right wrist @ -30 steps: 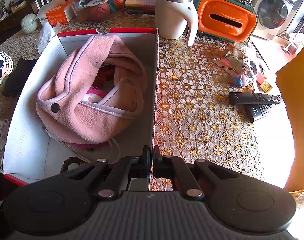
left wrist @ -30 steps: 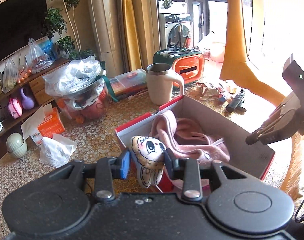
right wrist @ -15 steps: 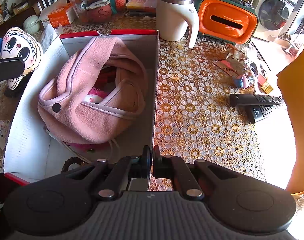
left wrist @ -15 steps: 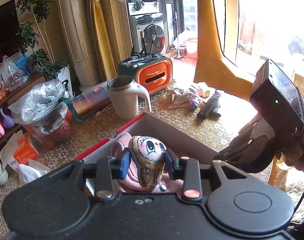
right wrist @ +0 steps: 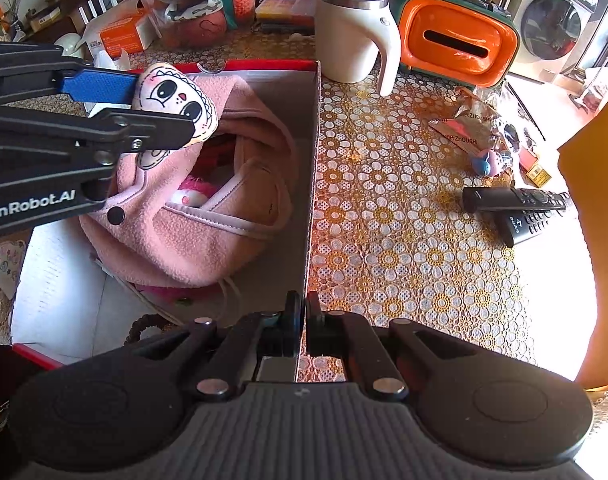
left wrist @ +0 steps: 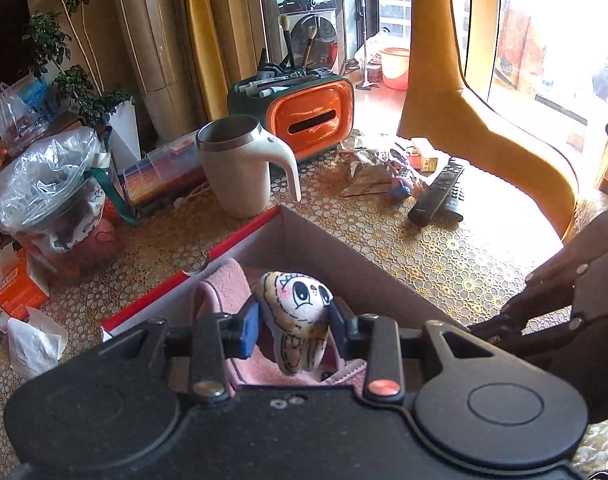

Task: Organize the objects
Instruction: 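Carry the figure into the shoebox and lower it onto the pouch, then open the left tool to release the figure on the pouch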

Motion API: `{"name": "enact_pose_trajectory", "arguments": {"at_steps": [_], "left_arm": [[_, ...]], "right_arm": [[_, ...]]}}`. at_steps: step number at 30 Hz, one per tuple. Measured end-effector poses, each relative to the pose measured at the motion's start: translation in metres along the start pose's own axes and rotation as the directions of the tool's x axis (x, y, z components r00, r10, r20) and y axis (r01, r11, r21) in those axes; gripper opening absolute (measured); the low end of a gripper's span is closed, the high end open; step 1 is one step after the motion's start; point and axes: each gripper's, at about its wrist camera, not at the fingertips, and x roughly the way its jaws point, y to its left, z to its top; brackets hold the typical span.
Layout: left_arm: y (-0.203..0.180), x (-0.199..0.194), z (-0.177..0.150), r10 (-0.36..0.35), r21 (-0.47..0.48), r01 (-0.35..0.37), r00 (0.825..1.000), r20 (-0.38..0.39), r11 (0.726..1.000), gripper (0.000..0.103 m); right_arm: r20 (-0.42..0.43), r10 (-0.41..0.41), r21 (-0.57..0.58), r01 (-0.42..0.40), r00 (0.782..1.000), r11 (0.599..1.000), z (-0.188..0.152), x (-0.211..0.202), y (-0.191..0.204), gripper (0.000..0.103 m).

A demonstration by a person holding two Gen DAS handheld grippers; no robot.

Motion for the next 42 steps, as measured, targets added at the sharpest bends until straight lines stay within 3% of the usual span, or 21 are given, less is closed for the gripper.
{"name": "enact_pose_trajectory", "arguments": {"at_steps": [14, 23, 26, 30, 37, 42], "left_arm": [[0.000, 0.062, -0.002, 0.026, -0.012, -0.027, 0.992, -0.128, 1.000, 0.036], [0.000, 0.070, -0.007, 0.020, -0.025, -0.025, 0.986, -0.164, 0.999, 0.038], [0.003, 0.068, -0.008, 0.014, -0.036, -0.021, 0.986, -0.164, 0.999, 0.043], [0.005, 0.058, -0.010, 0.005, -0.047, -0.011, 0.990, -0.139, 0.999, 0.061], [0.011, 0.029, -0.011, -0.042, -0.089, 0.034, 0.996, -0.083, 0.995, 0.064], [0.014, -0.001, -0.016, -0.067, -0.090, 0.064, 0.997, -0.035, 0.994, 0.073]], "right_arm": [[0.001, 0.018, 0.009, -0.018, 1.000, 1.000, 0.000, -0.001, -0.002, 0.002], [0.000, 0.019, 0.010, -0.019, 1.000, 1.000, -0.002, -0.002, -0.002, 0.002], [0.000, 0.016, 0.009, -0.016, 1.000, 1.000, -0.002, -0.002, -0.001, 0.002], [-0.002, 0.012, 0.007, -0.012, 1.000, 1.000, -0.001, -0.002, -0.001, 0.002], [-0.004, 0.008, 0.006, -0.008, 1.000, 1.000, -0.001, -0.002, -0.001, 0.002], [-0.004, 0.003, 0.005, -0.003, 1.000, 1.000, -0.001, -0.002, -0.001, 0.002]]}}
